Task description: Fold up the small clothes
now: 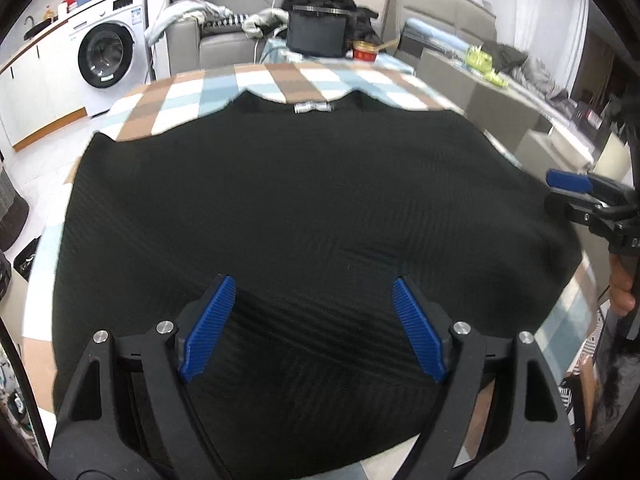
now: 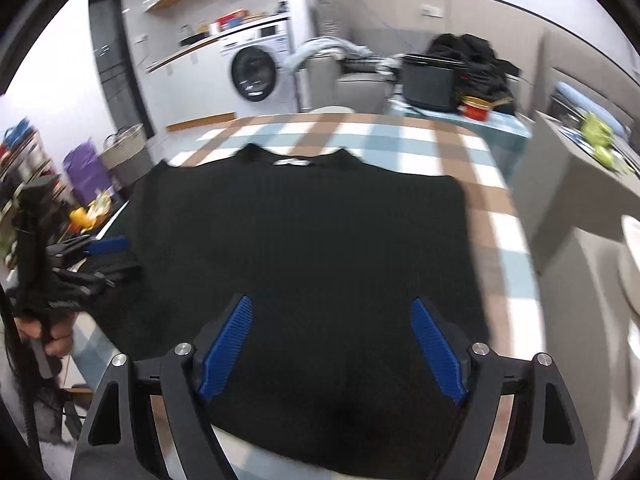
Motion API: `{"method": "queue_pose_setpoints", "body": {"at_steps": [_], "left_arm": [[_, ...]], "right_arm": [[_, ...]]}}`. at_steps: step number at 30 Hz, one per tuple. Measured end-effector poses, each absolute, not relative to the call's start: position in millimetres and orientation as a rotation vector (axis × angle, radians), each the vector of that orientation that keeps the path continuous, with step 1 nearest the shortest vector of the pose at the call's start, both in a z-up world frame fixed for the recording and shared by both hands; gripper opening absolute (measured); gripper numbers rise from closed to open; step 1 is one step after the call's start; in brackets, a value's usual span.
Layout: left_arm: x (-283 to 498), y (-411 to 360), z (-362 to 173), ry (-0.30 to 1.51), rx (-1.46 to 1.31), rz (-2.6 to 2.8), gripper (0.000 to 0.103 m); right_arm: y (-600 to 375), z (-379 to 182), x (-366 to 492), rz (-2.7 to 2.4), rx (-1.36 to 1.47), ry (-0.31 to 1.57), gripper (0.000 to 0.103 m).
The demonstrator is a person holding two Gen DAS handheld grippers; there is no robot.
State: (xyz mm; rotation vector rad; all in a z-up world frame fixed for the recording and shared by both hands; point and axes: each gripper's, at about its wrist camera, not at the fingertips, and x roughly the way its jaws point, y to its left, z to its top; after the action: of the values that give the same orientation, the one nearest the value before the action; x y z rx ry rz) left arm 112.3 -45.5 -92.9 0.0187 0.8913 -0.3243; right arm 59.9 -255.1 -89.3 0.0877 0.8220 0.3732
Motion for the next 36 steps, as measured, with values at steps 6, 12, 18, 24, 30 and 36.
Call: {"method": "queue_pose_setpoints", "body": {"at_steps": [6,12,18,24,30,36], "left_arm": [[111,-53,-115,0.923,0.127,-0.339,0.080],[106,-35,-118,0.925,0.143,-0.333,0.082],[99,0,-115,0.920,0.090,-0.331,0.082],[84,22,-115,0.922,0.088,-0.284,0.082],[60,32,-106,0.918,0.132,-0.239,0.082],[63,46,-87,0.910,-0.006,-0.235,0.082]], "right_arm": [[-195,-122,78,0.426,0.005,0.902,0.084],[-184,-142,70,0.395,-0.103,0.910,0.084],[-242,-146,56,0.349,0.004,0.921,0.084],[-282,-149,25,0.328,-0.027,0.926,0.083],[-287,-133,22,0.245,-0.059,0.975,0.084],[-251,-90,17,0.325,-0.101,0.830,0.084]]}}
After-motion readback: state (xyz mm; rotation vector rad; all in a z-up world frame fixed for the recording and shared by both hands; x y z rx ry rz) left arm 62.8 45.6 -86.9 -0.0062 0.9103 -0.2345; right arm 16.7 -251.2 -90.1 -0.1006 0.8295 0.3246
